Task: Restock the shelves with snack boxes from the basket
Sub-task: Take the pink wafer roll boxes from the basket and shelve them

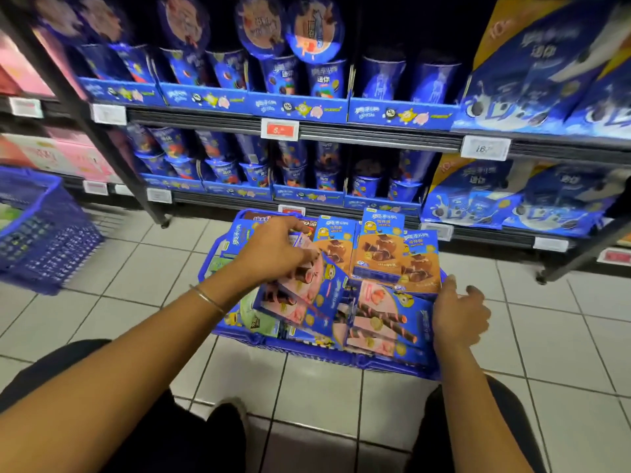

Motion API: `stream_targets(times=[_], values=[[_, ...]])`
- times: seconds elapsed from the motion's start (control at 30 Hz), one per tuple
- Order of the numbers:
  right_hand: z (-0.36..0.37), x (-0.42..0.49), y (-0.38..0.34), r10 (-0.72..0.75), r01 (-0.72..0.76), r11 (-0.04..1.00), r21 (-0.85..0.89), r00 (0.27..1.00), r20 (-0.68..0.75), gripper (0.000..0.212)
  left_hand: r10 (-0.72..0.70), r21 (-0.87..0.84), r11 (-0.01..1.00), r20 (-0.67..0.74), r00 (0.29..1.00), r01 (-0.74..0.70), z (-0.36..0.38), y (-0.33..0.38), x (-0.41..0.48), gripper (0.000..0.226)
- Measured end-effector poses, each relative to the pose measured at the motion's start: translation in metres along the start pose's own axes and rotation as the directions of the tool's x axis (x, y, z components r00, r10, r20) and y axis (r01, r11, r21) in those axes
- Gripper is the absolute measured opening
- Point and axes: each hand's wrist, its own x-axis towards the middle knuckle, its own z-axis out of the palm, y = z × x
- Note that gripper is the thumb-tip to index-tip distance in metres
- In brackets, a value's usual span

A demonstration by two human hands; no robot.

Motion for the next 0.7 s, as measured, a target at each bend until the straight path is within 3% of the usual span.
stream_targets(times=[0.07,0.13,0.17,0.2,0.27,0.33,0.4,0.43,0.53,0.63,0.7], values=[[-0.001,-0.034,-0.007,-0.239,0.252,0.962,0.108,0.963,-0.124,0.046,-0.063,-0.240,0.970,-0.082,0.995,0.042,-0.014,0.004,-0.006,0.020],[0.004,-0.075,-0.016,-0.434,0.433,0.854,0.288,0.899,-0.061,0.029,-0.149,-0.489,0.871,-0.162,0.976,0.052,-0.027,0.008,-0.013,0.015],[0.008,-0.094,-0.022,-0.480,0.437,0.811,0.389,0.877,0.015,0.025,-0.189,-0.589,0.807,-0.179,0.965,0.049,-0.031,0.010,-0.015,0.016],[0.012,-0.110,-0.030,-0.486,0.383,0.791,0.478,0.867,0.110,0.027,-0.219,-0.674,0.737,-0.173,0.960,0.047,-0.032,0.013,-0.019,0.017],[0.018,-0.135,-0.052,-0.414,0.114,0.782,0.612,0.830,0.374,0.041,-0.232,-0.779,0.624,-0.114,0.966,0.058,-0.030,0.018,-0.026,0.014],[0.023,-0.145,-0.070,-0.371,-0.203,0.699,0.686,0.718,0.590,0.042,-0.203,-0.786,0.610,-0.039,0.978,0.095,-0.026,0.018,-0.036,0.018],[0.026,-0.142,-0.082,-0.361,-0.333,0.622,0.708,0.680,0.638,0.032,-0.169,-0.752,0.637,0.075,0.983,0.167,-0.025,0.013,-0.045,0.032],[0.027,-0.139,-0.087,-0.364,-0.294,0.653,0.697,0.685,0.630,0.030,-0.153,-0.737,0.646,0.129,0.980,0.198,-0.025,0.010,-0.049,0.039],[0.033,-0.137,-0.088,-0.459,0.000,0.797,0.605,0.650,0.605,0.027,-0.106,-0.757,0.620,0.183,0.977,0.209,-0.021,0.005,-0.051,0.048],[0.037,-0.140,-0.086,-0.571,0.095,0.774,0.625,0.530,0.627,0.022,-0.139,-0.805,0.569,0.108,0.984,0.169,-0.017,0.000,-0.044,0.029],[0.041,-0.138,-0.080,-0.597,0.135,0.767,0.627,0.506,0.622,0.018,-0.217,-0.824,0.540,0.057,0.974,0.169,-0.019,-0.009,-0.037,0.026]])
